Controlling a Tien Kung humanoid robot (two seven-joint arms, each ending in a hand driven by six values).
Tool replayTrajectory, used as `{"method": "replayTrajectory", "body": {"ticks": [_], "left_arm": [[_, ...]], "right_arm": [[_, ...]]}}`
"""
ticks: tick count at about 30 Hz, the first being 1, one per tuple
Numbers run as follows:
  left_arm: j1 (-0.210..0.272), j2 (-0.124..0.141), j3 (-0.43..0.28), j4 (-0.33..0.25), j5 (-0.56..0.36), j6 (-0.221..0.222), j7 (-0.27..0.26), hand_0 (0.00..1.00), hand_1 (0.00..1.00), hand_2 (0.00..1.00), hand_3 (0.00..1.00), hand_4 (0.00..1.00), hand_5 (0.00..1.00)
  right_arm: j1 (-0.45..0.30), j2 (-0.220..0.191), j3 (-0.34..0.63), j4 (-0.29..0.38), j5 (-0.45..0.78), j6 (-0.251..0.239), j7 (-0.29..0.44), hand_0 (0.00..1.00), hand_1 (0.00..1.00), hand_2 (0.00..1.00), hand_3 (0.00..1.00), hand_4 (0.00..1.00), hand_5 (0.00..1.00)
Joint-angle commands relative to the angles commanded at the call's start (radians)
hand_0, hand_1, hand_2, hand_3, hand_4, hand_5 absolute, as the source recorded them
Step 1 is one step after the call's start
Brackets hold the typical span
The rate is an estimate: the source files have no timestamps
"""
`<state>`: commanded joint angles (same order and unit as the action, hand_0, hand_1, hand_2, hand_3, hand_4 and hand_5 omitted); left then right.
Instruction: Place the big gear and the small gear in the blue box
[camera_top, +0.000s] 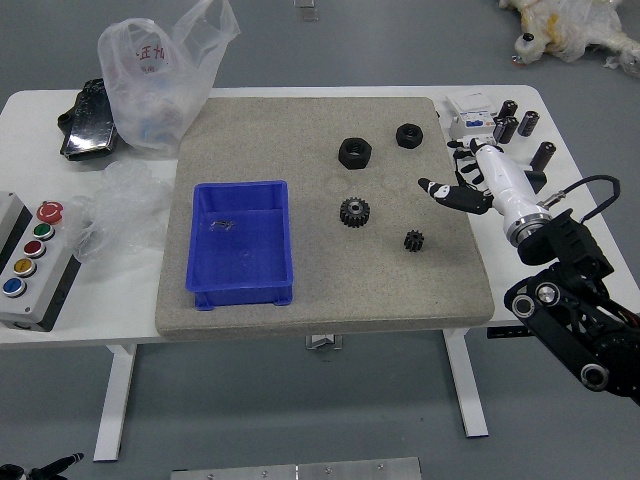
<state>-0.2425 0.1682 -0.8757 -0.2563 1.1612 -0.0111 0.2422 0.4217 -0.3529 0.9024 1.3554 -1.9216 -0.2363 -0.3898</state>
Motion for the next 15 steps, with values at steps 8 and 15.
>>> {"method": "replayTrajectory", "body": {"ticks": [8,15], "left_arm": [[0.009,0.0,-0.04,-0.003,0.036,-0.005,0.019,0.861,0.657,0.602,0.774,0.788,0.802],[0.015,0.0,-0.059,-0.005,0.053,-0.007,0.029,0.859,0.657,0.602,0.774,0.789,0.802]], "right_arm": [[0.008,0.012,-0.103,-0.033,-0.137,0.014,-0.012,0.558,0.688,0.782,0.803,0.863,0.443],[0.018,0.017,-0.153,-0.09,-0.124,0.012,-0.001,0.493,0.66,0.712,0.743,0.735,0.33]]}}
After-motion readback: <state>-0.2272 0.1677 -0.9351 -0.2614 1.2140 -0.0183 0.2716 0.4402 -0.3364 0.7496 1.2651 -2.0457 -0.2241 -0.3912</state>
